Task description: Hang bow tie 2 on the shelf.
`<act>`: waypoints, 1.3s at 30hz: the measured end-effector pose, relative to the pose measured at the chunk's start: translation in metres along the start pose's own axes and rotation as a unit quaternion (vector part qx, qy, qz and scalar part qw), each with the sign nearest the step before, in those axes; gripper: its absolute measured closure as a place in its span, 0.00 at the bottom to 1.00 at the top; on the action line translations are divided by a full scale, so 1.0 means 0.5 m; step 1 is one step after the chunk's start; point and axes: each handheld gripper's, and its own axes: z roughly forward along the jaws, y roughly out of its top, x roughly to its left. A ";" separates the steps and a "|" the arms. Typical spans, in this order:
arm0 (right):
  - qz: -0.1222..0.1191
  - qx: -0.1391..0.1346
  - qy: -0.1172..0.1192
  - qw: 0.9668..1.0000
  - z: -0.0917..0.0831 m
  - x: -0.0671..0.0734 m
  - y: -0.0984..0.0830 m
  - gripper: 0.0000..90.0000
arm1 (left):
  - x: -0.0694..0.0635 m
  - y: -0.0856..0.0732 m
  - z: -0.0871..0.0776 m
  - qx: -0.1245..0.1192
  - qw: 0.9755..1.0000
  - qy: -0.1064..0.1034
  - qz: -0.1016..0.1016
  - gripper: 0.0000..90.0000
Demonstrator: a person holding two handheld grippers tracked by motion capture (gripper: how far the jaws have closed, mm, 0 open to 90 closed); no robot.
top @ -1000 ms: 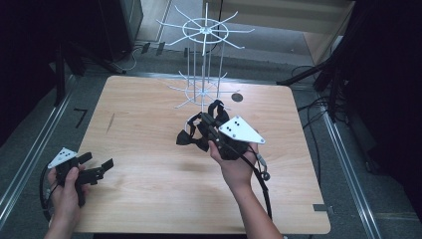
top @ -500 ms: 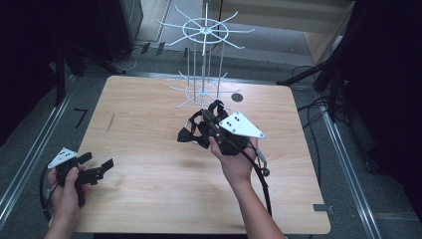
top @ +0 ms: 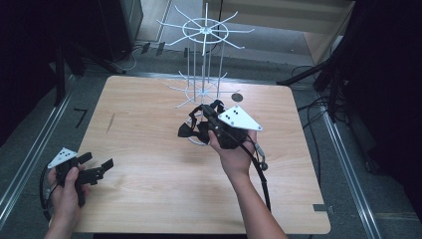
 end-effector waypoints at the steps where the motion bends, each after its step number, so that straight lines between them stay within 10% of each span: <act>1: 0.000 0.000 0.000 1.000 0.002 -0.001 0.000 1.00 | 0.000 0.000 0.000 0.000 1.000 0.000 0.000 0.02; 39: 0.035 0.015 -0.026 0.999 0.040 -0.034 -0.033 0.99 | 0.000 0.000 0.000 0.000 1.000 0.000 0.002 0.02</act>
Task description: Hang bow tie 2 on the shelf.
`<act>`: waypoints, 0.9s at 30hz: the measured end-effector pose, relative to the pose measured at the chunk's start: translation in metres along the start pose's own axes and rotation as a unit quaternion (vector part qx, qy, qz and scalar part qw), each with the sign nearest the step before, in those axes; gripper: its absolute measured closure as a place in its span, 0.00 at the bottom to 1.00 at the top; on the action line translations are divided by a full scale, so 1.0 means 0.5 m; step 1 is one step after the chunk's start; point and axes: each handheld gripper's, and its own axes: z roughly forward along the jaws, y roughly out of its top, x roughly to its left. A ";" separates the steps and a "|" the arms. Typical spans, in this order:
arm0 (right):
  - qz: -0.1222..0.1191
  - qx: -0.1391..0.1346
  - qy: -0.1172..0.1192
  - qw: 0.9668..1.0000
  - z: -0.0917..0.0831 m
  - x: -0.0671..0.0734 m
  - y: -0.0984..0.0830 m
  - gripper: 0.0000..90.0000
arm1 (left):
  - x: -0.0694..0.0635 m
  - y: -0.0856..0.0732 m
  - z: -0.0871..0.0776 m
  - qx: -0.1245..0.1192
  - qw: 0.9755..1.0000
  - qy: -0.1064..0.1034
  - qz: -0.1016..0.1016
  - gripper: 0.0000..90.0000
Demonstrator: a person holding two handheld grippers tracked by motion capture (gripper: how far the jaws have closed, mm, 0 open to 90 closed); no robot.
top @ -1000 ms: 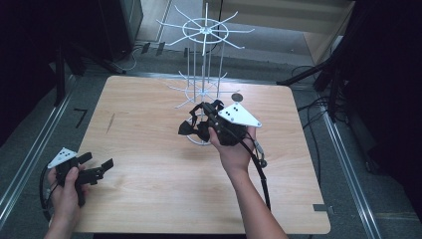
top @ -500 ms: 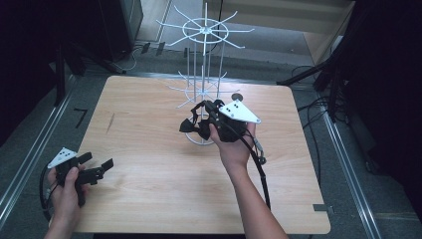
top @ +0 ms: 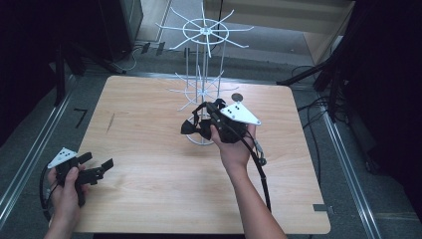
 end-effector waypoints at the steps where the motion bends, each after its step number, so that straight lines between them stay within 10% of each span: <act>1: 0.001 -0.002 -0.001 1.000 -0.001 -0.002 -0.002 0.99 | 0.000 0.000 0.000 0.000 1.000 0.000 0.000 0.02; 27: 0.021 0.017 0.013 1.000 -0.016 -0.022 -0.054 0.78 | 0.000 0.000 0.000 0.000 1.000 0.000 0.000 0.02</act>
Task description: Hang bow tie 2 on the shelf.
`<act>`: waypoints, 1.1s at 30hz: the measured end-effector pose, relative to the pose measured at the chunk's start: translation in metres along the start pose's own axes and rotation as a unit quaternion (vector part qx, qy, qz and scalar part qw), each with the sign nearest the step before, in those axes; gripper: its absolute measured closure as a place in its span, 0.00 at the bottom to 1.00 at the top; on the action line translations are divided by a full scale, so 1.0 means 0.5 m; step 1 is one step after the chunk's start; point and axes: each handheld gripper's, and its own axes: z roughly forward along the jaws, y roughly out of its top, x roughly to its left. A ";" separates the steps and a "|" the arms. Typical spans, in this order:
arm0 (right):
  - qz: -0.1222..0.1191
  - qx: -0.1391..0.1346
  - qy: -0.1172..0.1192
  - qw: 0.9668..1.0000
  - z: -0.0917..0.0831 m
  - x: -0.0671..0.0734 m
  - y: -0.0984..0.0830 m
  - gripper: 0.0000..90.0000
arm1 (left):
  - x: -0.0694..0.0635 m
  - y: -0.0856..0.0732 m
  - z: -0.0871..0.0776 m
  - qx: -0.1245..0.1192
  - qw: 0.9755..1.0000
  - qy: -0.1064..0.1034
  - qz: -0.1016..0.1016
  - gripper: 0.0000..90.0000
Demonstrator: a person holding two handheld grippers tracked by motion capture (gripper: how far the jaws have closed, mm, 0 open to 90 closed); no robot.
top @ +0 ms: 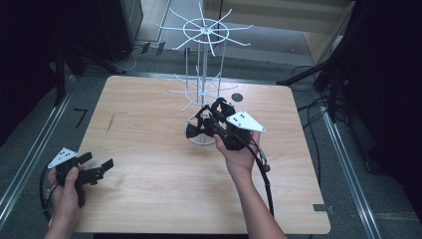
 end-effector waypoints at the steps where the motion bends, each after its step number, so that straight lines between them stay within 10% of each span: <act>1: 0.000 0.000 0.001 1.000 -0.001 0.000 -0.001 0.76 | 0.000 0.000 0.000 0.000 1.000 0.000 0.000 0.02; 33: 0.008 0.017 0.003 1.000 -0.055 -0.026 -0.059 0.16 | 0.000 0.000 0.000 0.000 1.000 0.001 0.002 0.02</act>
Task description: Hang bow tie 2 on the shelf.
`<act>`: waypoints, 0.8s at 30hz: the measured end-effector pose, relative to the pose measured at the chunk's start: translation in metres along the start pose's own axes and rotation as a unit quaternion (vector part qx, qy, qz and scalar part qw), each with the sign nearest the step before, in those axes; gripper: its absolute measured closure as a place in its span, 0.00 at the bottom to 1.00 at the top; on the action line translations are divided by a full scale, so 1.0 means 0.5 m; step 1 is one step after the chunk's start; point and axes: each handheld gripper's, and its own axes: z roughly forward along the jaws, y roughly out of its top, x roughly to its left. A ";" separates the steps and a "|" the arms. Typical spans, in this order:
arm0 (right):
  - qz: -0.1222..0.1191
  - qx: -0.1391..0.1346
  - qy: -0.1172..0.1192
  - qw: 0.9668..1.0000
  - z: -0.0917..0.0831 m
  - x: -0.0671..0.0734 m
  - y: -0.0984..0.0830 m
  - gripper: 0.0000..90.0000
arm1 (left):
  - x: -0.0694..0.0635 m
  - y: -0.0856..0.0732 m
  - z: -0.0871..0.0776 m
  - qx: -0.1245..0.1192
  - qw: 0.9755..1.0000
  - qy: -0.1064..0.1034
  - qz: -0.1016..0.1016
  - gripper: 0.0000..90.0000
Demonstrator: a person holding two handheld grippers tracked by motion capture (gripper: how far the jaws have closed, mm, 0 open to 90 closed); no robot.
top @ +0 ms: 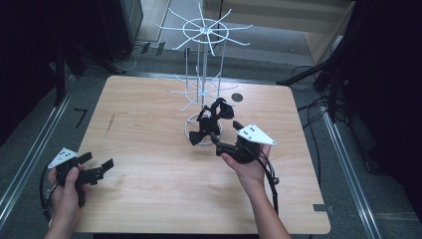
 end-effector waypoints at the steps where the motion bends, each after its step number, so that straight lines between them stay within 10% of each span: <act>1: 0.001 0.000 -0.001 1.000 -0.002 -0.002 -0.002 0.15 | 0.000 0.000 0.000 0.000 1.000 0.000 0.000 0.02; 24: 0.016 0.020 -0.033 0.999 -0.079 -0.068 -0.087 0.10 | 0.000 0.000 0.000 0.000 1.000 0.001 -0.001 0.02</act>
